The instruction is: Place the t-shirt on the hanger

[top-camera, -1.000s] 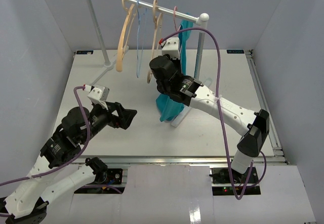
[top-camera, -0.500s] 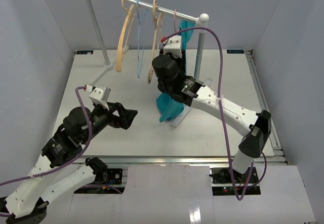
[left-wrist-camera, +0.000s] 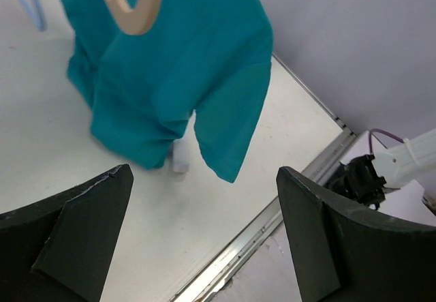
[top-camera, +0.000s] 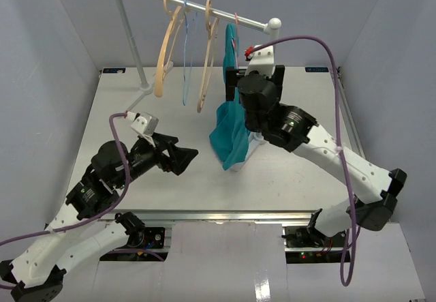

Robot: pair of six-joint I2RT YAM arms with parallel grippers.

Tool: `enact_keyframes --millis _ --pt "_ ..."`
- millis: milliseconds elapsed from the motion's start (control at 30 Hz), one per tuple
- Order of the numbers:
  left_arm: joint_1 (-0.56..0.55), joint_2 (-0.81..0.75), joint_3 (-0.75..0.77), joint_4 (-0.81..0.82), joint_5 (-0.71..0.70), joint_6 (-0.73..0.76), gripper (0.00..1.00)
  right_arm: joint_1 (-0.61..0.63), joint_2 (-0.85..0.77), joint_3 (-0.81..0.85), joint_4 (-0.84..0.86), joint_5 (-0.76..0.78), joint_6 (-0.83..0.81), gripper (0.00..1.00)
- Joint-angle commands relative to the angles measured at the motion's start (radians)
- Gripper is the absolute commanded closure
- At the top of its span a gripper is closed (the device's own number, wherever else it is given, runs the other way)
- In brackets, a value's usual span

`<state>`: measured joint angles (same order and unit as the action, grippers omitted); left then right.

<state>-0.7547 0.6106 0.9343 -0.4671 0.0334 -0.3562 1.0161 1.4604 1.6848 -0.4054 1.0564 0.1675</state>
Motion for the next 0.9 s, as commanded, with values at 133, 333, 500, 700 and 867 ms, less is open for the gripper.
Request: enact_keyframes --millis 133,333,500,700,867 --pt "-0.004 0.224 -0.055 0.246 0.324 -0.014 0.12 0.01 -0.262 -0.096 -0.16 -0.294 0.037 0.02" --pt "-0.017 0.338 -0.077 0.37 0.31 -0.024 0.14 0.011 -0.469 -0.257 -0.123 -0.349 0.05 0.02" --pt "-0.074 0.398 -0.084 0.435 0.28 -0.029 0.14 0.012 -0.556 -0.359 -0.118 -0.371 0.055 0.02" --pt "-0.144 0.44 -0.08 0.458 0.152 -0.015 0.14 0.01 -0.702 -0.547 -0.087 -0.437 0.093 0.02" --pt "-0.163 0.477 -0.086 0.504 0.115 -0.003 0.16 0.01 -0.765 -0.634 -0.064 -0.449 0.099 0.02"
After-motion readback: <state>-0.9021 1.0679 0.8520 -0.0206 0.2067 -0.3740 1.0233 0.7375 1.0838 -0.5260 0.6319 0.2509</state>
